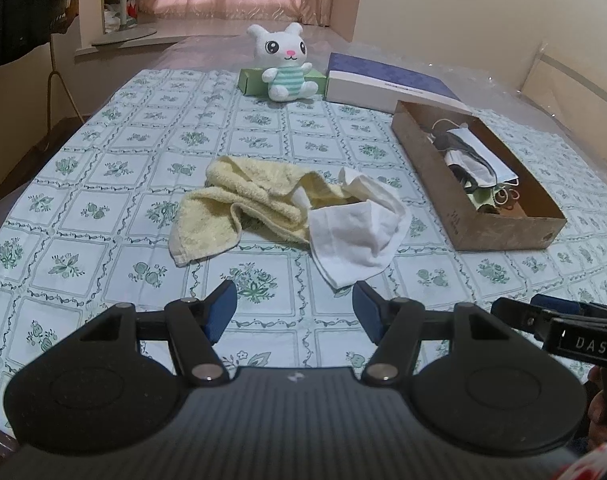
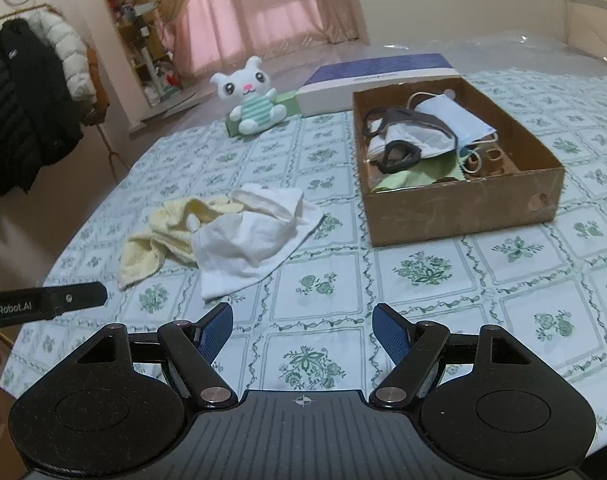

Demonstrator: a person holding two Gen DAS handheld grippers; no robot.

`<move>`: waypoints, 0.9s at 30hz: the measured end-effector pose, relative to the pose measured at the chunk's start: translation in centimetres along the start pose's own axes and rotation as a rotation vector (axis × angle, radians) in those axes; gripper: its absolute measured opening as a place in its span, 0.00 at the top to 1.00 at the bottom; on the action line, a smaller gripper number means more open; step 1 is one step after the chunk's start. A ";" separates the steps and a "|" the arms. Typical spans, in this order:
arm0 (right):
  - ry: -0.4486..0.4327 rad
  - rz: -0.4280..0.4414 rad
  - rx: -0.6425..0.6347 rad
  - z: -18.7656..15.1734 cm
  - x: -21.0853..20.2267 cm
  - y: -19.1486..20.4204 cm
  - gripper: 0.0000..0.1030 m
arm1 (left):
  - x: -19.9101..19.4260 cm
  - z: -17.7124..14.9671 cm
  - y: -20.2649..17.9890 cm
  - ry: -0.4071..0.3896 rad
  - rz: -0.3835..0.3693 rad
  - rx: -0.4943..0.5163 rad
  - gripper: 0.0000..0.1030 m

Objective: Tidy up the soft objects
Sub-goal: 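Move both open tools back toward the yellow towel and white cloth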

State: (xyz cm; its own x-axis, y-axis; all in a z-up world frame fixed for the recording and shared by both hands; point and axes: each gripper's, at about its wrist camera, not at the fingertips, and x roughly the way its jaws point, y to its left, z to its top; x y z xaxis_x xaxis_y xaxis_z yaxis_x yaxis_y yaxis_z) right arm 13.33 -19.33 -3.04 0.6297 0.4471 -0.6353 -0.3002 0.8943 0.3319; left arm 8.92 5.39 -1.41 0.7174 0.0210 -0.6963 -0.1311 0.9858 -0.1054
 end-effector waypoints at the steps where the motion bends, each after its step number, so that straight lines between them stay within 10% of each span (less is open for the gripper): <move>1: 0.001 0.000 -0.014 0.0 0.2 0.2 0.26 | 0.2 -0.1 0.1 0.002 0.002 -0.003 0.41; 19: -0.034 0.020 -0.236 2.6 7.5 2.6 0.26 | 5.6 0.0 3.2 0.035 0.061 -0.048 0.41; 27: -0.044 -0.009 -0.206 3.2 8.4 0.8 0.26 | 8.0 1.0 0.4 0.043 -0.063 -0.006 0.41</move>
State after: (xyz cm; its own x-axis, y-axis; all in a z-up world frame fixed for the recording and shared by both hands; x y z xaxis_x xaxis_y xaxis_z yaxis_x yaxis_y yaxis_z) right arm 20.66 -14.92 -5.91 0.6621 0.4418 -0.6054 -0.4314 0.8852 0.1742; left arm 15.28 6.14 -6.28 0.6943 -0.0488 -0.7181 -0.0908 0.9838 -0.1546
